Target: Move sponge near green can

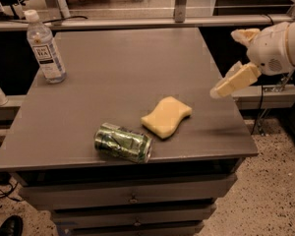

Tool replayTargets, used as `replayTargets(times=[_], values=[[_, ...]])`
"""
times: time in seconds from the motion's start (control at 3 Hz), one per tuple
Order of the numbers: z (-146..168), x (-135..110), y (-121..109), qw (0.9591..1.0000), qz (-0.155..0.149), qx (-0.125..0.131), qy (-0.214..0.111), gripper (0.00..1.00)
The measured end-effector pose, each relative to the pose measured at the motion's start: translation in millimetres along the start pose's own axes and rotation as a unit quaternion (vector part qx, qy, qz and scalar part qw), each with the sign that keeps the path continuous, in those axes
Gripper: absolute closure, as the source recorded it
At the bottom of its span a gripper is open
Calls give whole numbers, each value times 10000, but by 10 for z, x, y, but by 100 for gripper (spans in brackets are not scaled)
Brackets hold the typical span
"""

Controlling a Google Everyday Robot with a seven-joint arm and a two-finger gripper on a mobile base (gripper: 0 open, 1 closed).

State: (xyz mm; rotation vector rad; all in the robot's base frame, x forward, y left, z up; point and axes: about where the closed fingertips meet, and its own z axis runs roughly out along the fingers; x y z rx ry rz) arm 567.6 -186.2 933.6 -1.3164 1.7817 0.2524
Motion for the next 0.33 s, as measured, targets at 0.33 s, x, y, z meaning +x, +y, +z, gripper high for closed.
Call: replayTargets(times=[0.33], values=[[-50,-63,-81,9999,-35,100,-55,0]])
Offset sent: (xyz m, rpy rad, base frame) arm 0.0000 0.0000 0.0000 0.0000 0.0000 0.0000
